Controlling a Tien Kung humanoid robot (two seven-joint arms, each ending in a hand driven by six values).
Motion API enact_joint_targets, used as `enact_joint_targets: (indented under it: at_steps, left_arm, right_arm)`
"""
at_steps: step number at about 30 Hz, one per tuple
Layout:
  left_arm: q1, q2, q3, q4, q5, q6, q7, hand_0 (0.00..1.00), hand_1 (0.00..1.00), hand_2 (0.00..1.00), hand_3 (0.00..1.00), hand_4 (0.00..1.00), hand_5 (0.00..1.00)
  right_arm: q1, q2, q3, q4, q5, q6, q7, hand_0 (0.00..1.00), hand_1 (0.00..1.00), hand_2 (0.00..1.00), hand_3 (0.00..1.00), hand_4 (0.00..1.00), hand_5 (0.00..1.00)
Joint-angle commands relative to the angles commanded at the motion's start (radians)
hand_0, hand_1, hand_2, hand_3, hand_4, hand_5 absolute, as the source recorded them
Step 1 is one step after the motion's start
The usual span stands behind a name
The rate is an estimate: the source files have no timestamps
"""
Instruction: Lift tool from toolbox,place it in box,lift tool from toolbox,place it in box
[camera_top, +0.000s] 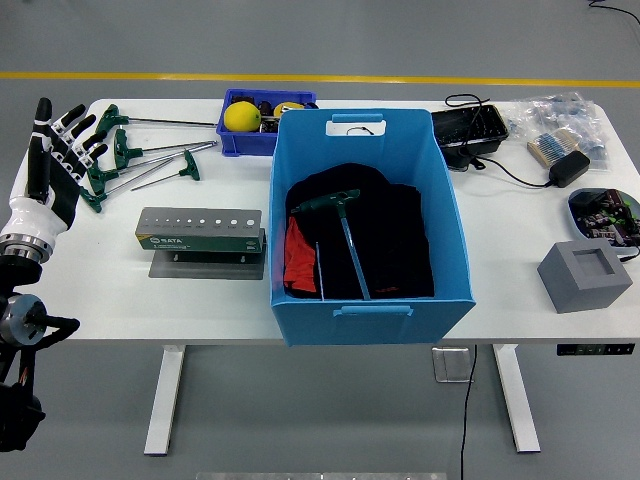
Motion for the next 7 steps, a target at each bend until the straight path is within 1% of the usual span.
enact_joint_targets:
  at_steps: [3, 7]
  left_arm:
    - [0.001, -0.010, -0.008, -0.008, 0.015, -0.003, 0.004, 0.846, 0.831, 0.904, 0.865, 0.998, 0.978]
    - [0.006, -0.008, -0.008, -0.013, 0.030, -0.005, 0.010, 0.846, 0.831, 0.904, 0.865, 0.998, 0.978]
  right_arm:
    - [0.000, 0.000, 0.012, 0.000, -0.016, 0.000, -0.004, 0.706, 0.695, 0.753, 0.605, 0.825, 0.716]
    - [0.000, 0.000, 0.016, 0.000, -0.019, 0.000, -0.005, 0.706, 0.695, 0.753, 0.605, 0.825, 0.716]
